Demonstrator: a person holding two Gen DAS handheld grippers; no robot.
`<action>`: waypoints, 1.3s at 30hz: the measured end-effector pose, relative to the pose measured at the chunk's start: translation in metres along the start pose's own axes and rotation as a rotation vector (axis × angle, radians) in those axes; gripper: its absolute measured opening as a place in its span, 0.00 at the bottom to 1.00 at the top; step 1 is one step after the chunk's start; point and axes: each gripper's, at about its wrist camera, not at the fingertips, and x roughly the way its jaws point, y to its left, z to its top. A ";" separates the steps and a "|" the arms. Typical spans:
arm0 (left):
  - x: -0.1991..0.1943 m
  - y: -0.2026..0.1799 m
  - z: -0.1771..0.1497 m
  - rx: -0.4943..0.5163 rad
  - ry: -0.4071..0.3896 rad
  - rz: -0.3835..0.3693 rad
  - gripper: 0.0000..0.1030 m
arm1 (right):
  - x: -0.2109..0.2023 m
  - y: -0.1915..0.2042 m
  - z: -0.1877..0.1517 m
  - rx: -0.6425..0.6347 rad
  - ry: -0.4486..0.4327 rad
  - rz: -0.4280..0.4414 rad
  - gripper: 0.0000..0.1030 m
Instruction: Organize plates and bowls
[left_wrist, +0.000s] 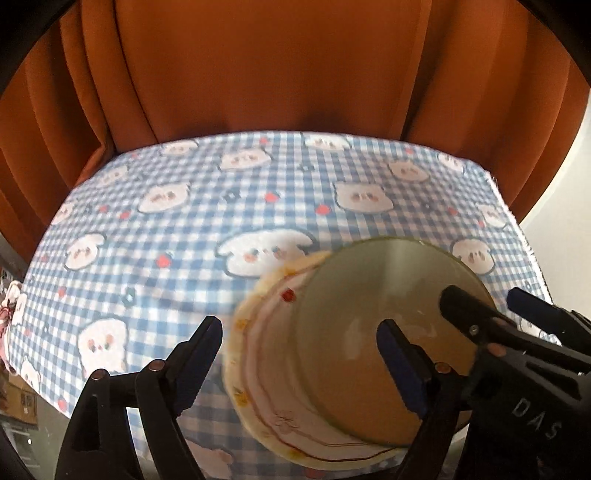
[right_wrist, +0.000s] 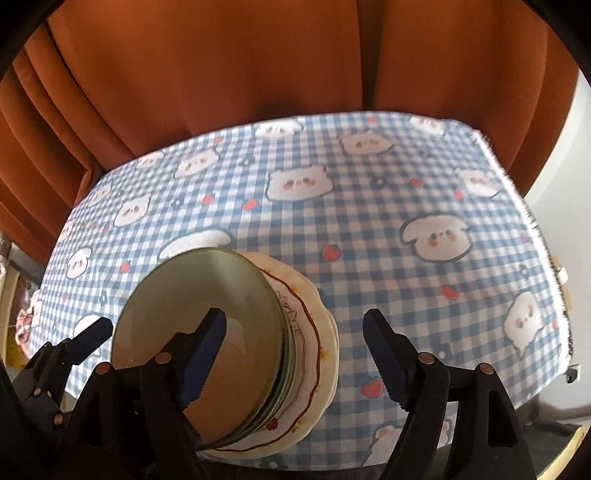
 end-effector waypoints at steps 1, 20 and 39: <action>-0.006 0.007 -0.001 0.002 -0.027 0.002 0.86 | -0.004 0.002 0.000 -0.002 -0.022 -0.017 0.78; -0.066 0.159 -0.075 0.029 -0.231 0.071 1.00 | -0.053 0.142 -0.087 -0.020 -0.281 -0.093 0.97; -0.086 0.203 -0.116 0.066 -0.252 0.088 1.00 | -0.061 0.194 -0.140 0.014 -0.275 -0.092 0.98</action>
